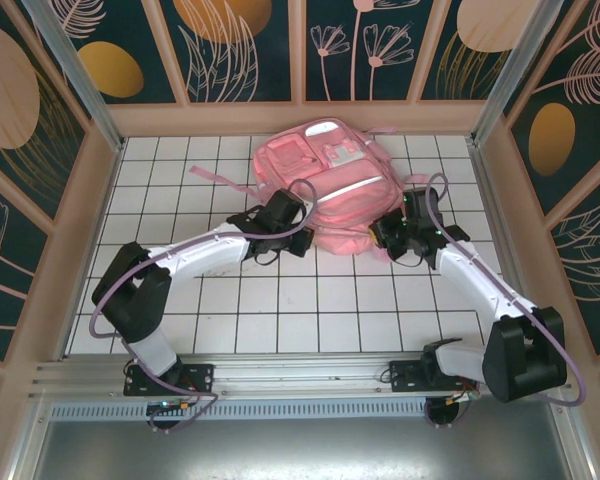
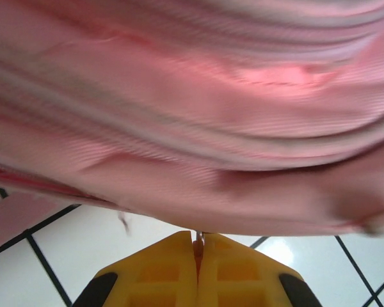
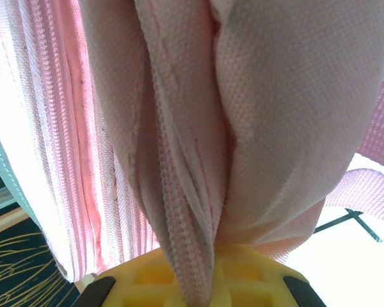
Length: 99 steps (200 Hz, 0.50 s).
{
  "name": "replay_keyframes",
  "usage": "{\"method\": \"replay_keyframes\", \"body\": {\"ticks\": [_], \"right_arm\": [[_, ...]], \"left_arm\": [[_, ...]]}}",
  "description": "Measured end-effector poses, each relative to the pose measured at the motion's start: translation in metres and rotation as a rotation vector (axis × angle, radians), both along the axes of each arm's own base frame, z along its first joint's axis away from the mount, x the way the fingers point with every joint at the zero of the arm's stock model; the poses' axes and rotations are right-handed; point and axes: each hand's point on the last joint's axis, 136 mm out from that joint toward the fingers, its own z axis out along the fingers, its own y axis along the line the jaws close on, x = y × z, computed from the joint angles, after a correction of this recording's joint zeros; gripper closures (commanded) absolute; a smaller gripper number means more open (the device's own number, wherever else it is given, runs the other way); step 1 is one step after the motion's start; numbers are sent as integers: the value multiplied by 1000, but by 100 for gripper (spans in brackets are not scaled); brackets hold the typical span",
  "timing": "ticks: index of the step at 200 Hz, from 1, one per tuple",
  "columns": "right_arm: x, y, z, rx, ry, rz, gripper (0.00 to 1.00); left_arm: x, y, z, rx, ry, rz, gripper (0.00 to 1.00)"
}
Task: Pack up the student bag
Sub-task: Zip the student bag at the top-center of the table.
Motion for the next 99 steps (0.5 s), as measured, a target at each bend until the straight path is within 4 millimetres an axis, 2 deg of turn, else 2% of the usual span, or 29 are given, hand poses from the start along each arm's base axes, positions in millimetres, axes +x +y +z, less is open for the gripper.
{"method": "replay_keyframes", "body": {"ticks": [31,60,84,99], "right_arm": [[3,-9,5,1,-24,-3,100],[4,-17,9,-4,-40,-11,100],[3,-18,11,-3,-50,5,100],[2,-18,9,-6,-54,18,100]], "left_arm": [[11,9,-8,-6,24,57,100],[26,32,-24,11,65,144,100],[39,44,-32,9,76,200,100],[45,50,-37,11,84,226,97]]}}
